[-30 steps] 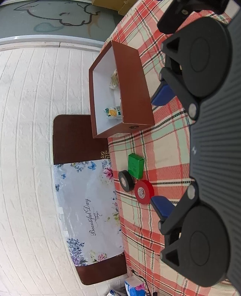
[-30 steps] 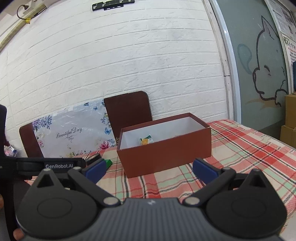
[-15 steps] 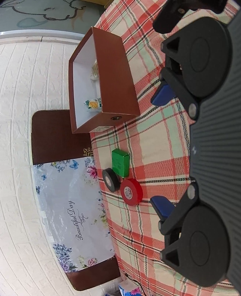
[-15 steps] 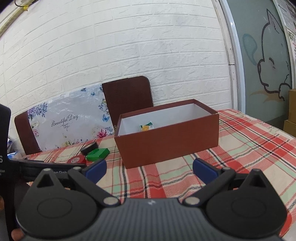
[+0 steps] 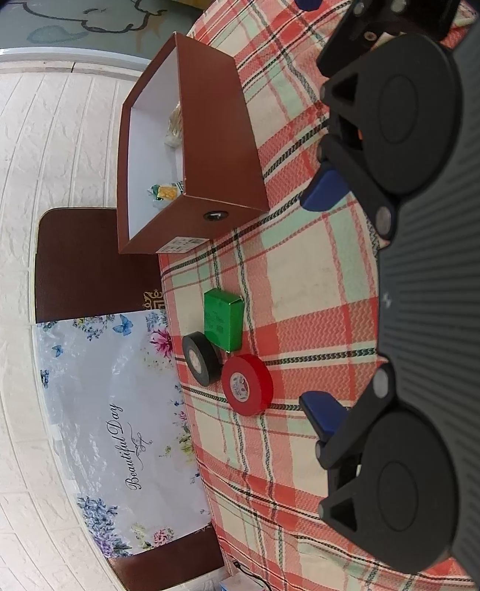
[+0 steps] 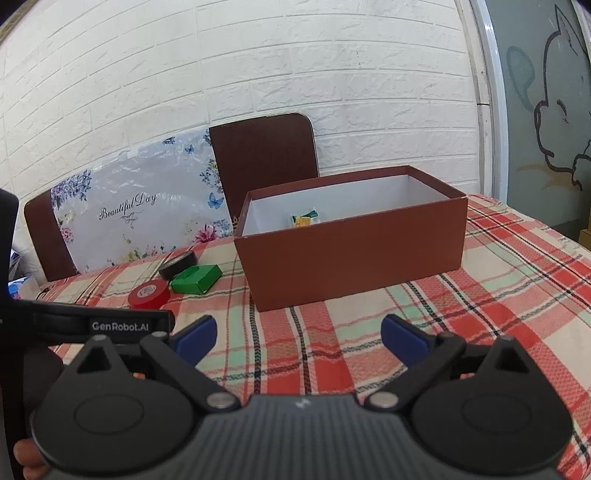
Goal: Organize objects
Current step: 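Move both grippers back toward the red tape roll on the cloth, then grasp the red tape roll with the right gripper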
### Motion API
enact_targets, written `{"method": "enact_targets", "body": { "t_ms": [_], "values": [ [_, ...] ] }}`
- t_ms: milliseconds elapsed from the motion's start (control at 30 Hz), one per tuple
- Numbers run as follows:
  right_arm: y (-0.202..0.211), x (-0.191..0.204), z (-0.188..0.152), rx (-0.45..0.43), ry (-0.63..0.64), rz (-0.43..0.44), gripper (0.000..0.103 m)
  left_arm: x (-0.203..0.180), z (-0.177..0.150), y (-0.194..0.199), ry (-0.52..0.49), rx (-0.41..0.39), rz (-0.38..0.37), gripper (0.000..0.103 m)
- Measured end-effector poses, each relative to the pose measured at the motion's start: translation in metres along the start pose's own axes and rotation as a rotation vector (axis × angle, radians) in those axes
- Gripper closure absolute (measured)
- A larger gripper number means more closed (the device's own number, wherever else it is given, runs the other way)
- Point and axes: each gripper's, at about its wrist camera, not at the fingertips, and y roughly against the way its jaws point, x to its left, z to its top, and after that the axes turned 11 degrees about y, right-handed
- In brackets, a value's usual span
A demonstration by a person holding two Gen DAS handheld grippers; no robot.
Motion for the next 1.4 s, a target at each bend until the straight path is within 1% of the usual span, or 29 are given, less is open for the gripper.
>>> {"method": "enact_targets", "body": {
  "t_ms": [133,200,367,500,600,667,767,833,900,933,967,1000,1033,1067,1100,1167,1267,1333,1367,1400],
  "values": [
    [-0.01,0.011,-0.001,0.016,0.041,0.031,0.011,0.01,0.0,-0.011,0.012,0.021,0.011,0.0],
    [-0.015,0.019,-0.002,0.031,0.068,0.051,0.016,0.016,0.0,-0.017,0.023,0.033,0.016,0.0],
    [-0.028,0.036,-0.004,0.063,0.126,0.084,0.022,0.033,0.001,-0.027,0.055,0.053,0.031,0.0],
    [-0.038,0.05,-0.003,0.078,0.154,0.114,0.022,0.047,0.003,-0.033,0.073,0.058,0.045,0.0],
    [-0.049,0.064,0.0,0.094,0.18,0.156,0.023,0.068,0.006,-0.037,0.095,0.043,0.063,0.0],
    [-0.059,0.075,0.002,0.11,0.193,0.197,0.024,0.092,0.01,-0.04,0.125,0.018,0.11,0.0],
    [-0.077,0.096,0.004,0.132,0.24,0.258,0.026,0.134,0.01,-0.049,0.17,-0.02,0.22,0.0],
    [-0.092,0.111,0.006,0.145,0.278,0.301,0.027,0.159,0.003,-0.058,0.184,-0.024,0.303,0.0],
    [-0.111,0.127,0.009,0.155,0.312,0.334,0.026,0.182,-0.01,-0.072,0.203,-0.017,0.362,0.0],
    [-0.123,0.137,0.01,0.163,0.331,0.349,0.026,0.196,-0.018,-0.075,0.271,-0.026,0.322,0.0],
    [-0.136,0.144,0.011,0.179,0.347,0.367,0.026,0.212,-0.019,-0.069,0.363,-0.051,0.256,0.0],
    [-0.151,0.153,0.012,0.211,0.359,0.392,0.024,0.22,-0.018,-0.065,0.414,-0.075,0.232,0.0],
    [-0.164,0.161,0.012,0.223,0.374,0.406,0.02,0.224,-0.018,-0.064,0.436,-0.084,0.228,0.0],
    [-0.173,0.17,0.015,0.202,0.396,0.401,0.006,0.222,-0.018,-0.065,0.432,-0.089,0.236,0.0],
    [-0.184,0.177,0.02,0.199,0.414,0.404,0.006,0.217,-0.018,-0.066,0.414,-0.089,0.252,0.0],
    [-0.206,0.187,0.032,0.2,0.403,0.393,0.006,0.213,-0.018,-0.068,0.402,-0.088,0.268,0.0],
    [-0.241,0.201,0.047,0.196,0.394,0.364,0.006,0.22,-0.019,-0.066,0.442,-0.109,0.249,0.0],
    [-0.254,0.21,0.053,0.194,0.387,0.36,0.007,0.221,-0.019,-0.067,0.446,-0.112,0.251,0.0],
    [-0.257,0.215,0.054,0.184,0.404,0.353,0.014,0.22,-0.02,-0.068,0.44,-0.111,0.254,0.0],
    [-0.254,0.216,0.053,0.175,0.42,0.353,0.025,0.22,-0.02,-0.068,0.437,-0.111,0.256,0.0]
  ]
}}
